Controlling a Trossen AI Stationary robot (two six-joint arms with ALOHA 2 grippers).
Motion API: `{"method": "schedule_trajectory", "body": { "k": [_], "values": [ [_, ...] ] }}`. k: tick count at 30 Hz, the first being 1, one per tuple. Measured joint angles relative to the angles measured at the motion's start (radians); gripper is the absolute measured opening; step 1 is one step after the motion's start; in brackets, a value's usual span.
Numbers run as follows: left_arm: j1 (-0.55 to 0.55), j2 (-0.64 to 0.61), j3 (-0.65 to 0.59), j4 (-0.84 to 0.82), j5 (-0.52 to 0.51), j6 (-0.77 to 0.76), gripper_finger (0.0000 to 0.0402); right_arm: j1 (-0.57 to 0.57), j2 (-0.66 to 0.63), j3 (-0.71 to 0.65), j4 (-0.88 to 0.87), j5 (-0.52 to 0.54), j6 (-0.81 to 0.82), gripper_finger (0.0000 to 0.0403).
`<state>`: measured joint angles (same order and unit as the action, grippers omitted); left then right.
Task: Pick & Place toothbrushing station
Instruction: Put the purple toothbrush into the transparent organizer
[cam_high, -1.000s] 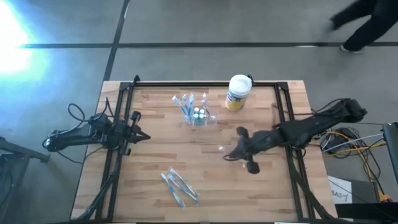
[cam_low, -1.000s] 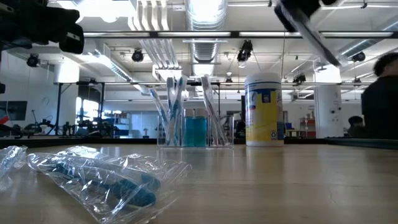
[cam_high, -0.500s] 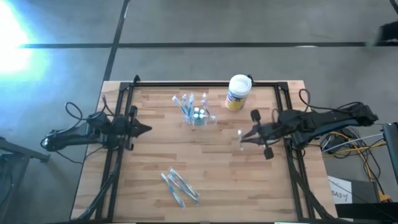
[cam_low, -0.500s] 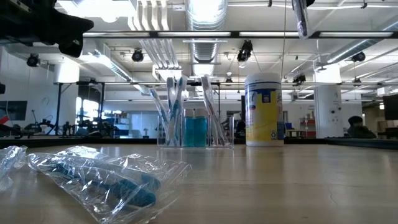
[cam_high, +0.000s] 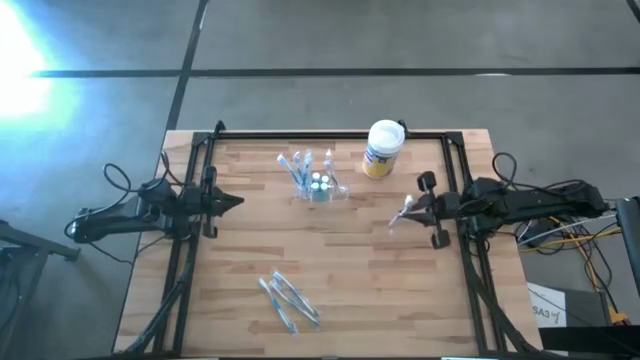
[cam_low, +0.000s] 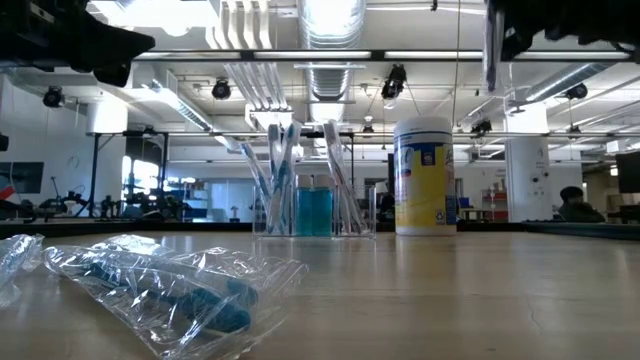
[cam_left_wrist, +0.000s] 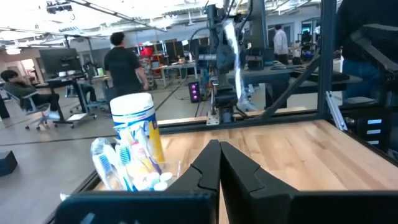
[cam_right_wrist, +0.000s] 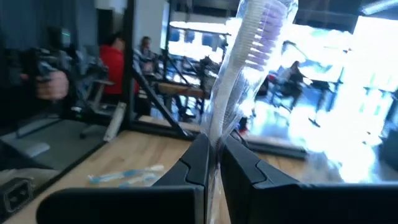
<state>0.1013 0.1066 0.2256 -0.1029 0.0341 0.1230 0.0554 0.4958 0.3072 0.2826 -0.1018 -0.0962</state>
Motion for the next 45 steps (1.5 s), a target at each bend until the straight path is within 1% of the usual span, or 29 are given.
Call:
{"method": "schedule_trajectory", "body": {
  "k": [2,6,9,13,17,21,24,28,31,39,45],
  "values": [
    [0.000,0.000,0.000,0.000,-0.001,0.000,0.0008,-0.022,-0.012,-0.038,0.009,0.005,0.022,0.0018],
    [0.000,0.000,0.000,-0.001,-0.002,0.002,0.0004,-0.050,-0.025,-0.116,0.094,0.007,0.031,0.0018],
    [0.000,0.000,0.000,-0.003,-0.002,0.012,0.0003,-0.053,-0.032,-0.160,0.156,0.041,0.031,0.0018],
    [0.000,0.000,0.000,-0.003,-0.007,-0.007,0.0008,-0.054,-0.031,-0.191,0.169,0.076,0.032,0.0018],
    [0.000,0.000,-0.001,-0.003,-0.050,-0.020,0.0009,-0.054,-0.030,-0.198,0.166,0.092,0.011,0.0018],
    [0.000,0.000,-0.001,-0.004,-0.073,-0.026,0.0005,-0.054,-0.030,-0.209,0.163,0.154,0.010,0.0018],
    [0.000,0.000,-0.001,-0.012,-0.073,-0.026,0.0006,-0.054,-0.032,-0.233,0.169,0.153,-0.016,0.0018],
    [0.000,0.000,-0.002,-0.012,-0.073,-0.026,0.0015,-0.055,-0.077,-0.268,0.214,0.151,-0.033,0.0018],
    [0.000,0.000,-0.002,-0.013,-0.073,-0.026,0.0016,-0.054,-0.113,-0.269,0.197,0.150,-0.023,0.0018],
    [0.000,0.000,-0.002,-0.026,-0.074,-0.026,0.0004,-0.073,-0.212,-0.270,0.079,0.155,-0.015,0.0018],
    [0.000,0.000,-0.002,-0.027,-0.091,-0.022,0.0018,-0.077,-0.247,-0.270,0.047,0.155,-0.005,0.0018]
  ]
}}
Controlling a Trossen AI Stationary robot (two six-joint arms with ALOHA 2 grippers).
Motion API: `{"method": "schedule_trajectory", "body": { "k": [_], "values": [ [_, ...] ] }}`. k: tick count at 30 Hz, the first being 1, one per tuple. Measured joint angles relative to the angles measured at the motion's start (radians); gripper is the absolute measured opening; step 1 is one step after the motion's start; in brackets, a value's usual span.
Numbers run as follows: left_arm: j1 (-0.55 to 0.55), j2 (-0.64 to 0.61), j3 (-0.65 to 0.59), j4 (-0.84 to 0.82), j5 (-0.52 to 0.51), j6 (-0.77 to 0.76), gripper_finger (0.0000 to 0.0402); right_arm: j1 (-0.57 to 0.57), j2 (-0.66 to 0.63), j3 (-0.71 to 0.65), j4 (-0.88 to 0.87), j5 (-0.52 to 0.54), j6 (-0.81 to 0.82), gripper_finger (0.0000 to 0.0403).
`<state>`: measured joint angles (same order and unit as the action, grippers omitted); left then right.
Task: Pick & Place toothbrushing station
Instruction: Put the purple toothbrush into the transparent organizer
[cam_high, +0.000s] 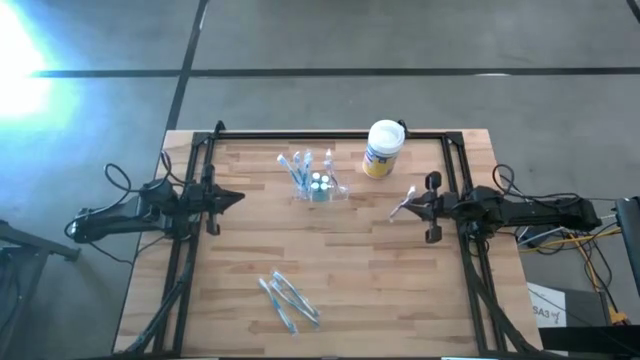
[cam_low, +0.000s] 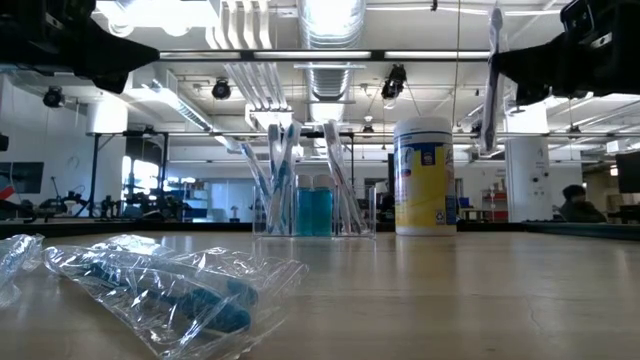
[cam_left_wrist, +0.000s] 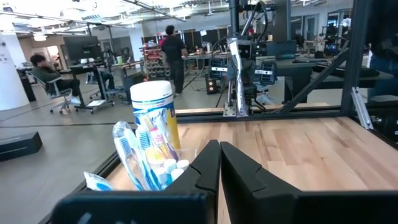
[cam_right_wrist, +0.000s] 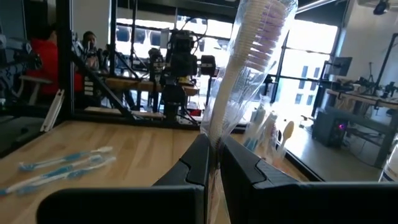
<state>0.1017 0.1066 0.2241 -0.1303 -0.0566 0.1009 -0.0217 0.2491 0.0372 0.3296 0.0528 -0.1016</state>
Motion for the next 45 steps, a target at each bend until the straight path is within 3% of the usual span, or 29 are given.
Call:
{"method": "schedule_trajectory", "body": {
  "k": [7,19,24,29,36,45],
  "values": [
    [0.000,0.000,0.000,0.000,-0.019,0.004,0.0010,-0.003,0.141,0.038,0.147,0.001,0.043,0.0018],
    [0.000,0.000,0.000,0.001,-0.021,0.004,0.0021,-0.011,0.844,0.271,0.618,0.027,0.027,0.0018],
    [0.000,0.000,0.000,0.000,-0.021,0.005,0.0020,-0.067,1.035,0.399,0.653,0.027,0.023,0.0018],
    [0.000,0.000,0.000,0.000,-0.021,0.006,0.0010,-0.143,1.167,0.449,0.722,0.032,0.052,0.0018],
    [0.000,0.000,0.000,0.000,-0.018,0.005,0.0010,-0.167,1.314,0.451,0.845,0.182,0.021,0.0018],
    [0.000,0.000,0.000,-0.002,-0.018,0.002,0.0017,-0.167,1.385,0.468,0.863,0.212,-0.043,0.0018]
  ]
}}
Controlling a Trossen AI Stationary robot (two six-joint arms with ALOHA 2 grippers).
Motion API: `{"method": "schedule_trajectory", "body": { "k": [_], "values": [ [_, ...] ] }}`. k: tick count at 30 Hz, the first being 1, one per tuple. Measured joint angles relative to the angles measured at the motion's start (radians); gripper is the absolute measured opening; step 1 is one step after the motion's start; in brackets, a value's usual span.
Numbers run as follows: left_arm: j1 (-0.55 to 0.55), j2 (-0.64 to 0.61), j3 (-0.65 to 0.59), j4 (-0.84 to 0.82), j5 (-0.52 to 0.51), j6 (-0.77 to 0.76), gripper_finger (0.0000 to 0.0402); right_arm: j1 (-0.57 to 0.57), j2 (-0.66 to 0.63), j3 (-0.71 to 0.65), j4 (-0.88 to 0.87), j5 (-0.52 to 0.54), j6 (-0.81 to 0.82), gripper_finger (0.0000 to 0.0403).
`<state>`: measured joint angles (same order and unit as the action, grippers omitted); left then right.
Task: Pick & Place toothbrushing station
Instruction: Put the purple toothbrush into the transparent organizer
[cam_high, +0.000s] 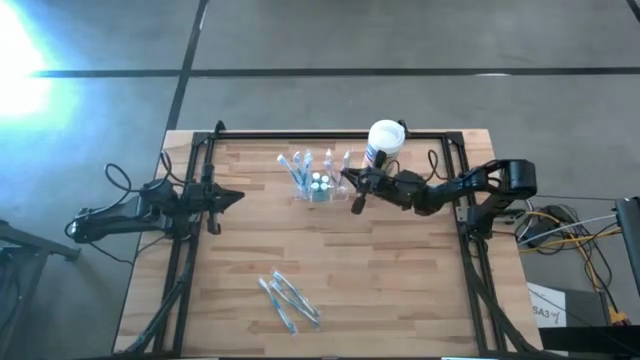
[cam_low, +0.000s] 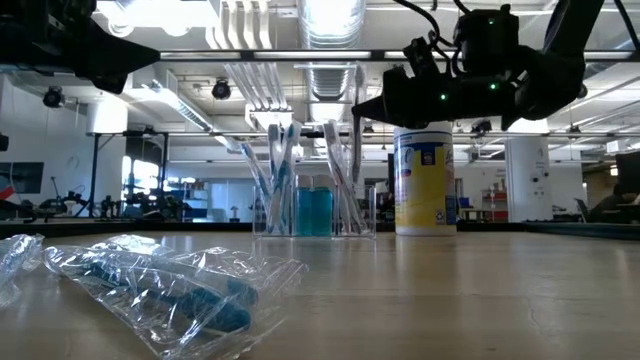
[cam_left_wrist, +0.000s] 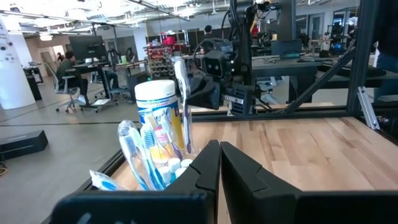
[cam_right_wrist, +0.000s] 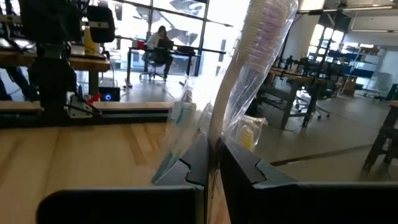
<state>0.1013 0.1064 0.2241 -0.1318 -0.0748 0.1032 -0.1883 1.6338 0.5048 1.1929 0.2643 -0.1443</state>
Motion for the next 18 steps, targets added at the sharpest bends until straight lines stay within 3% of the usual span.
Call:
{"method": "schedule_trajectory", "body": {
  "k": [9,18],
  "values": [
    [0.000,0.000,0.000,0.000,-0.001,-0.001,0.0006,0.000,0.004,-0.006,-0.012,0.028,-0.015,0.0018],
    [0.000,0.000,0.000,0.000,-0.003,-0.007,0.0022,0.000,0.065,0.002,-0.023,0.060,0.025,0.0018]
  ]
}}
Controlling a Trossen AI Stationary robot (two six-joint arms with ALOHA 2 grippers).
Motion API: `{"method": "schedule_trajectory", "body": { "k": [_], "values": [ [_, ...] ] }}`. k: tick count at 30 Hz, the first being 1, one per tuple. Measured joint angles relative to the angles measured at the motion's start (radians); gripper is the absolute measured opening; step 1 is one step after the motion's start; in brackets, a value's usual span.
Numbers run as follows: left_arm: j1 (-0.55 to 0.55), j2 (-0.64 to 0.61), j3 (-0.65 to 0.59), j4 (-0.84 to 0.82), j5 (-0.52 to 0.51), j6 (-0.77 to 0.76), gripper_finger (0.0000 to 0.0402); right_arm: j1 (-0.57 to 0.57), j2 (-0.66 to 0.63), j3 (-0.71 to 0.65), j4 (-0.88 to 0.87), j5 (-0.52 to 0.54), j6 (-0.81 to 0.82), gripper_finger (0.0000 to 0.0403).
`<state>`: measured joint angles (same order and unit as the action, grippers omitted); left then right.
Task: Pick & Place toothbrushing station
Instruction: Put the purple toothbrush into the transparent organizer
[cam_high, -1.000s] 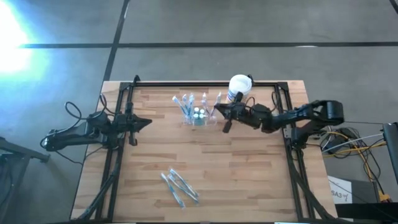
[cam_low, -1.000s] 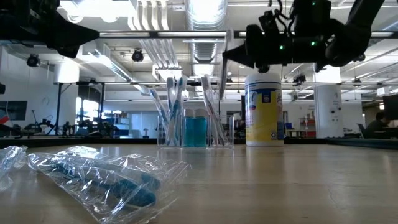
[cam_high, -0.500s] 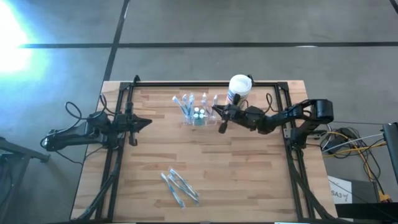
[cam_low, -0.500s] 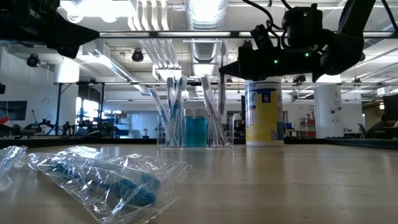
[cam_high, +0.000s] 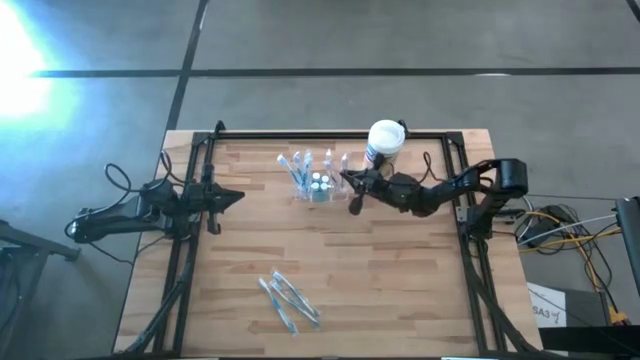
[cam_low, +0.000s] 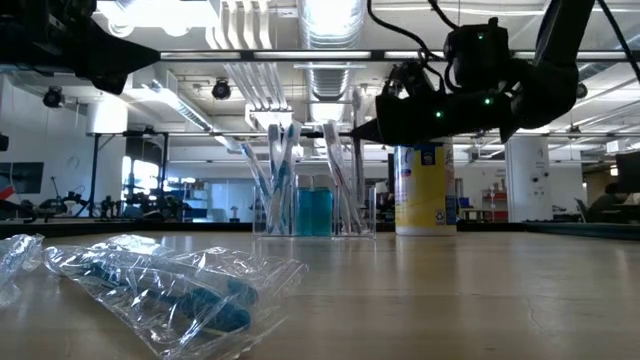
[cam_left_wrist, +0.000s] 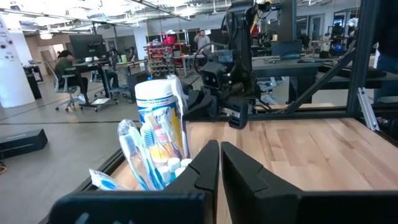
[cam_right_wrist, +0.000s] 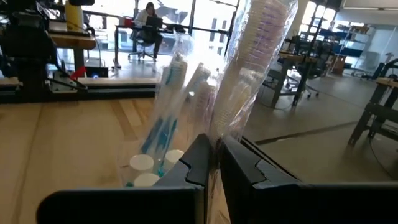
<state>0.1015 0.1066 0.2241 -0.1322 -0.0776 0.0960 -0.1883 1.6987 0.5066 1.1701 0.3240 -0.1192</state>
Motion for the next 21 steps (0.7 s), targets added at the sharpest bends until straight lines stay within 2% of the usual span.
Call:
{"method": "schedule_trajectory", "body": {
  "k": [11,21],
  "values": [
    [0.000,0.000,0.000,0.000,0.000,-0.017,0.0009,0.000,0.162,0.023,0.156,0.045,0.044,0.0018],
    [0.000,0.000,0.000,-0.002,0.004,-0.021,0.0019,-0.002,0.209,0.024,0.176,0.050,0.082,0.0018]
  ]
}}
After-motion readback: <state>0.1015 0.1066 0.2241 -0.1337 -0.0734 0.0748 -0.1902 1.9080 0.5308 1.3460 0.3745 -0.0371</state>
